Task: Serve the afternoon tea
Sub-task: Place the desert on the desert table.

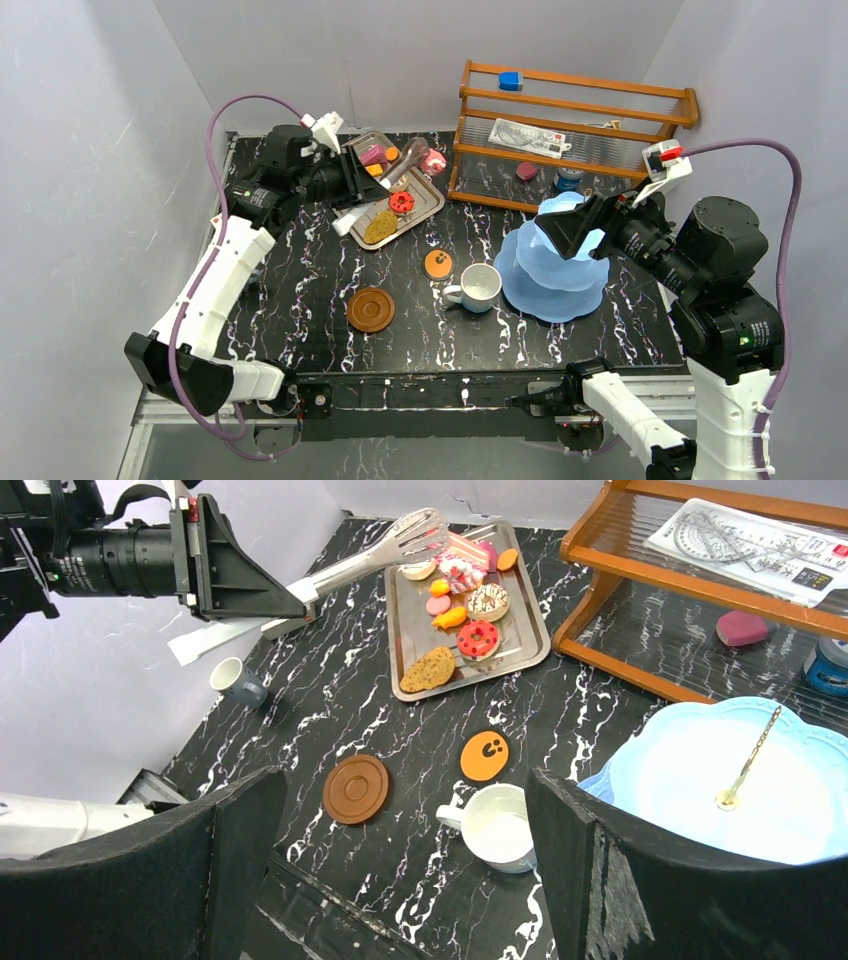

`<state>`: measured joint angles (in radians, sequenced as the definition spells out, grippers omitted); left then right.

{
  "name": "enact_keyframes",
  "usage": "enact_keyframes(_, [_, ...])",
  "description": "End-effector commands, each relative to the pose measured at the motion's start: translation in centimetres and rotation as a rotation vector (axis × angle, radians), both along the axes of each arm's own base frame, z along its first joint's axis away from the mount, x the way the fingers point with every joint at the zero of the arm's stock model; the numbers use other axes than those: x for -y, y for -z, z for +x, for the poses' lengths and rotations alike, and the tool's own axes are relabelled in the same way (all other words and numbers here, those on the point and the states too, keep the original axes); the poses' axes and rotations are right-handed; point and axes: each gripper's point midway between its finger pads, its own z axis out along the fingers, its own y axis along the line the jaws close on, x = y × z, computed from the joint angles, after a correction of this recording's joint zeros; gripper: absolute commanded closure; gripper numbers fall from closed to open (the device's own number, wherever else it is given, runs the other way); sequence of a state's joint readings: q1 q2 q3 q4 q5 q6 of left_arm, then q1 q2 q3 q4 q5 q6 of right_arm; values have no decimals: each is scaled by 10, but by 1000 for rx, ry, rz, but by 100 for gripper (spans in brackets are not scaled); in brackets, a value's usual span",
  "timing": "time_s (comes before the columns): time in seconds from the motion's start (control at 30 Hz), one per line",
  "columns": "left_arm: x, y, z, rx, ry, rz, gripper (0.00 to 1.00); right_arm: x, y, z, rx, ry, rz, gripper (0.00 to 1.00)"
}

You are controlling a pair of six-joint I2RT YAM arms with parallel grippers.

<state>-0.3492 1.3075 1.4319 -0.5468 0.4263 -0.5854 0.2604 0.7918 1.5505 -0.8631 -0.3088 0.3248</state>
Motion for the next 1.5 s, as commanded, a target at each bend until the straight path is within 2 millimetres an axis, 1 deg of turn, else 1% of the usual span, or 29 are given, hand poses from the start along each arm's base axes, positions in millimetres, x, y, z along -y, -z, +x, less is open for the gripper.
enact_keyframes(0.0, [43, -62, -20, 85, 112, -190, 84, 8, -24, -2, 83, 32, -10, 1])
enact_keyframes(0.1, [67, -76, -31, 96, 162, -244, 84, 17, -31, -1, 109, 75, -51, 1])
enact_keyframes(0.2, [88, -82, -35, 96, 197, -283, 84, 18, -37, -3, 124, 79, -38, 1])
enact_keyframes(0.43, [141, -81, -46, 73, 322, -314, 84, 12, -42, -8, 135, 48, -7, 1])
enact_keyframes(0.63, [175, -73, -49, 58, 370, -317, 84, 12, -47, -11, 149, 41, 6, 1])
enact_keyframes(0.73, [191, -71, -55, 50, 400, -325, 84, 11, -47, -13, 151, 39, 10, 1])
enact_keyframes(1.17, [242, -51, -63, 31, 471, -343, 84, 13, -50, -19, 161, 39, 15, 1])
enact_keyframes(1.3, [253, -46, -63, 23, 484, -346, 84, 13, -50, -20, 161, 41, 15, 1])
enact_keyframes(1.47, [258, -39, -64, 7, 494, -347, 84, 14, -51, -20, 163, 44, 16, 1])
